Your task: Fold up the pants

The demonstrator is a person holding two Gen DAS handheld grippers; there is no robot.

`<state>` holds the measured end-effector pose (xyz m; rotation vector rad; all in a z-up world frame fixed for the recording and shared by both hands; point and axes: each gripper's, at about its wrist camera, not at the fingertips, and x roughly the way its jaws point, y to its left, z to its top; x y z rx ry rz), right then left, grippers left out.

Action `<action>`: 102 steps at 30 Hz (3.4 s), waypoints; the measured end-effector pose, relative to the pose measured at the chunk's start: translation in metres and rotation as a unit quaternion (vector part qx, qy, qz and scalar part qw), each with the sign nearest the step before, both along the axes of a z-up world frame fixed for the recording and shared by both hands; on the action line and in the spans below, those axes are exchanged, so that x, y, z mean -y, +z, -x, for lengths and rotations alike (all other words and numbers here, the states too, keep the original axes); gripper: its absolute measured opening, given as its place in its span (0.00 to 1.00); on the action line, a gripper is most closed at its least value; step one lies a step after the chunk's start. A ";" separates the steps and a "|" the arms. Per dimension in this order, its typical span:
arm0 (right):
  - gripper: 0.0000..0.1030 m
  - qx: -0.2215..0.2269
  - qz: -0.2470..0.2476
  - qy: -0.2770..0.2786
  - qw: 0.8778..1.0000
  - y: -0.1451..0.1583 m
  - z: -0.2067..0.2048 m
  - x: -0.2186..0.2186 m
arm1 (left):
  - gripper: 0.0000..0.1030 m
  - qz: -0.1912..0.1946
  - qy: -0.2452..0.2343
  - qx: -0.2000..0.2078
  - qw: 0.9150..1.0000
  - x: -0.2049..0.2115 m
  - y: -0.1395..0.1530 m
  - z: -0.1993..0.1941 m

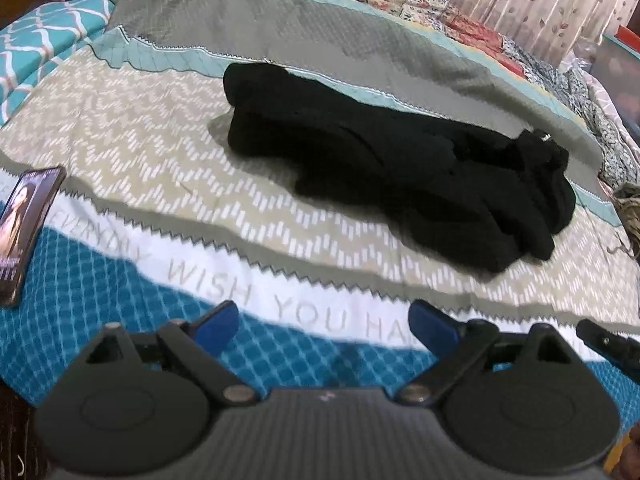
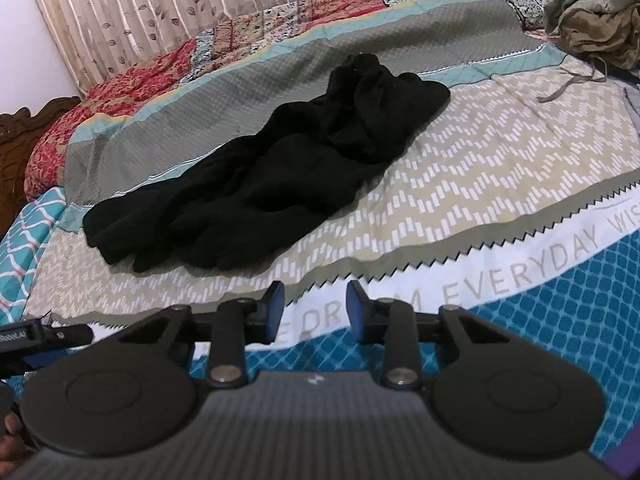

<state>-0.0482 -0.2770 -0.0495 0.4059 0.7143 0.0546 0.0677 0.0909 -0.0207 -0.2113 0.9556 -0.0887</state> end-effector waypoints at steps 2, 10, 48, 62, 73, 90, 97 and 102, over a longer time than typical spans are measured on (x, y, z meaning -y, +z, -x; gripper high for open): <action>0.36 -0.001 -0.003 -0.002 1.000 -0.002 -0.009 0.005 | 0.92 0.002 0.001 0.005 1.000 -0.001 0.002 -0.013; 0.48 -0.019 -0.054 -0.010 0.998 -0.016 -0.055 0.032 | 0.99 0.067 0.003 0.014 0.998 -0.003 -0.004 -0.081; 0.06 0.083 -0.082 -0.013 0.993 0.024 -0.101 0.058 | 0.15 0.235 -0.052 -0.069 0.968 0.065 -0.069 -0.167; 0.71 0.131 -0.002 0.062 0.989 0.054 -0.056 0.023 | 0.08 0.240 0.037 0.060 0.968 -0.093 0.024 -0.036; 0.37 -0.014 0.187 0.048 0.981 -0.037 -0.216 0.037 | 0.69 0.206 0.056 -0.032 0.976 -0.070 -0.029 -0.020; 0.18 0.171 -0.067 -0.096 0.978 0.193 -0.151 0.167 | 0.09 0.250 0.040 0.020 0.967 -0.101 -0.010 -0.024; 0.67 0.042 0.096 -0.207 0.973 0.101 -0.206 0.175 | 0.11 0.233 0.027 -0.037 0.971 -0.091 -0.024 -0.009; 0.66 0.040 0.011 -0.140 0.989 0.056 -0.171 0.166 | 0.12 0.228 0.035 -0.050 0.972 -0.097 -0.035 -0.001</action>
